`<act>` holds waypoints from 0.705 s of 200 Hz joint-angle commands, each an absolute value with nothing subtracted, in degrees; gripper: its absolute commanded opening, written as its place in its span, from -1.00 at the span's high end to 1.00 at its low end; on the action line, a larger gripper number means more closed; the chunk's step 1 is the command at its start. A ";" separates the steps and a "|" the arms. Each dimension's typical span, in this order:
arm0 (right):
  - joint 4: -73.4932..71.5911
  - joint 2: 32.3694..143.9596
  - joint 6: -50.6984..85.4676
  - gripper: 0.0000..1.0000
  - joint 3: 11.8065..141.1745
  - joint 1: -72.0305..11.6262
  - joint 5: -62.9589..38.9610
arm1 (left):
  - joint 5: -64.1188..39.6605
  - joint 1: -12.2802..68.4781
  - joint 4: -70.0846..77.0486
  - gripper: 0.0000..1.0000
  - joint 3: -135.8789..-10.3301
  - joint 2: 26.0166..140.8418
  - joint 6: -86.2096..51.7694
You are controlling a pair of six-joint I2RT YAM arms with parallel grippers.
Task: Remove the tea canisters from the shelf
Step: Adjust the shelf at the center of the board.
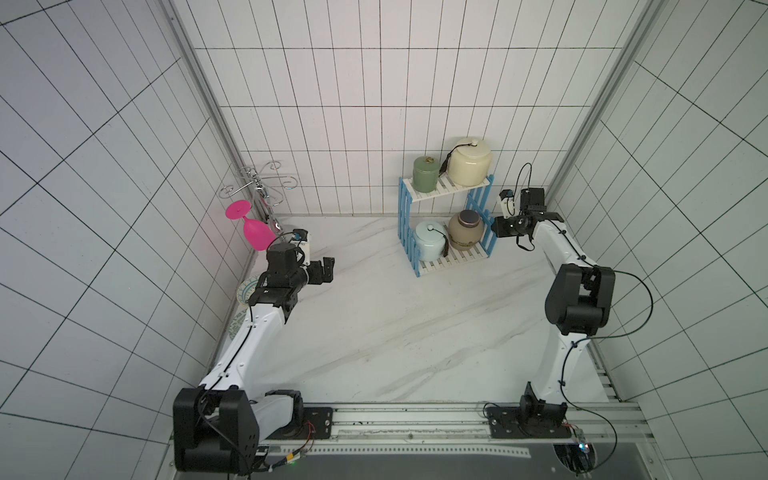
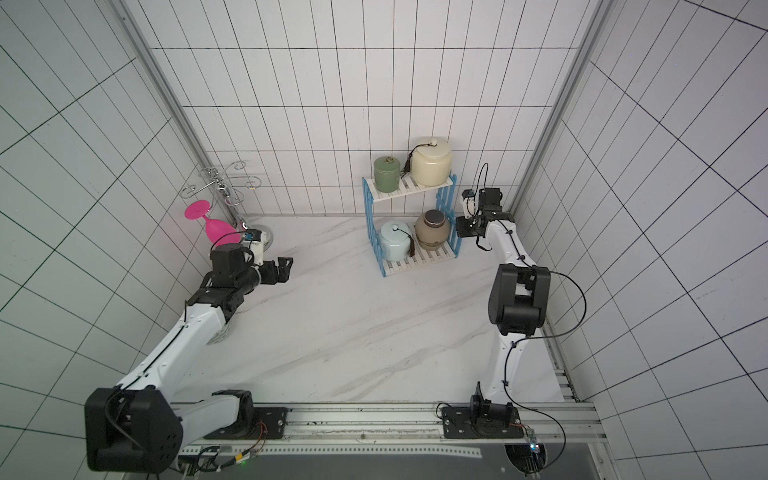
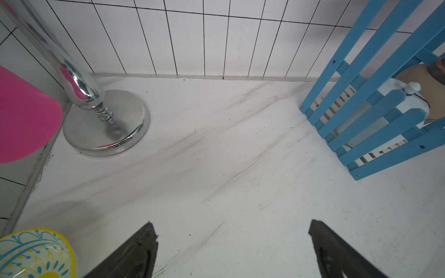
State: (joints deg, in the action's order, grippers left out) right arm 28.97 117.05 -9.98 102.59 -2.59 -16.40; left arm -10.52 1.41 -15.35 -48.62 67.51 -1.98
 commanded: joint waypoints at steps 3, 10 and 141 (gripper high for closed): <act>28.95 116.07 -9.85 0.97 101.66 -6.64 -14.85 | -10.11 1.19 -15.21 -0.98 -48.96 66.54 -0.90; 28.38 115.40 -9.87 0.99 100.67 -7.15 -14.53 | -10.11 1.23 -15.21 -0.99 -48.96 66.57 -0.84; 23.13 110.68 -3.48 1.00 92.31 -18.62 -10.27 | -10.37 1.62 -14.69 -0.98 -48.62 66.36 -0.91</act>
